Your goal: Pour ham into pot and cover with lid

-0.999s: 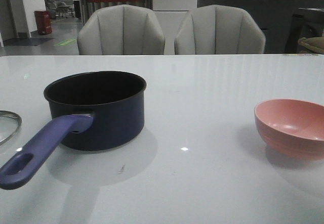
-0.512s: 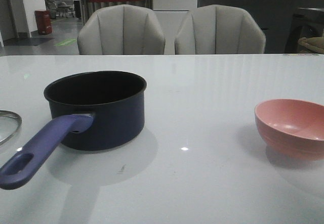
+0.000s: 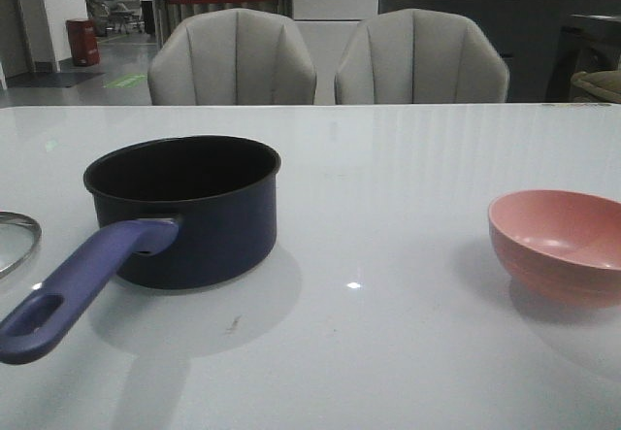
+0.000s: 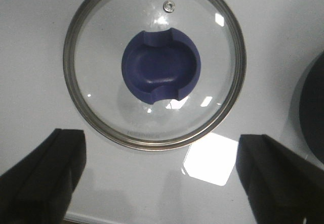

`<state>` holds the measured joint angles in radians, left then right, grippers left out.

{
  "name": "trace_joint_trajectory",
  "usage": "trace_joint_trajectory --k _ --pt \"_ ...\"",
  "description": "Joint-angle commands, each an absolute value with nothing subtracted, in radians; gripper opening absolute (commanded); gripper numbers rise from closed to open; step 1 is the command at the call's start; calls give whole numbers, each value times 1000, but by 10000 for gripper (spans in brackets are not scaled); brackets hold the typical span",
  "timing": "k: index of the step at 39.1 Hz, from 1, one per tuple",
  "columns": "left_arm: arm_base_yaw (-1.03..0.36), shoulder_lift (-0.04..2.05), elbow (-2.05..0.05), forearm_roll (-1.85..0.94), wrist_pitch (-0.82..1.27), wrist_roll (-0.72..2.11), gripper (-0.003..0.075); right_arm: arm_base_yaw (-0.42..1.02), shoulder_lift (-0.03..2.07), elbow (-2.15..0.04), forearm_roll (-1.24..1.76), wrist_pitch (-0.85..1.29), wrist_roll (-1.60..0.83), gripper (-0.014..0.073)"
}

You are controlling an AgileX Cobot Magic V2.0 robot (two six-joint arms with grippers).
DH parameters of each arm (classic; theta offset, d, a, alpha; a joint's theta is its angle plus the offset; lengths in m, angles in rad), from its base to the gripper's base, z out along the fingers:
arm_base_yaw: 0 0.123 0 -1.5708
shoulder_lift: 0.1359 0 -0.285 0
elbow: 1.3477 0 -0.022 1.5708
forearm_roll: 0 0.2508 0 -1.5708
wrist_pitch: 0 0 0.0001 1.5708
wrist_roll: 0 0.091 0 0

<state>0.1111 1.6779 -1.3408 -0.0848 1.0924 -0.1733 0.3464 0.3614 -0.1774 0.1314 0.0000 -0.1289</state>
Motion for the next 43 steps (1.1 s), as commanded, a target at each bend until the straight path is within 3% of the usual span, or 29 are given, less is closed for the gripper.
trace_joint_trajectory --k 1,43 --pt "114 1681 -1407 -102 1094 -169 625 348 364 -206 134 -86 -137 147" --pt "114 1956 -1566 -130 1092 -170 625 348 364 -206 134 -86 -137 147"
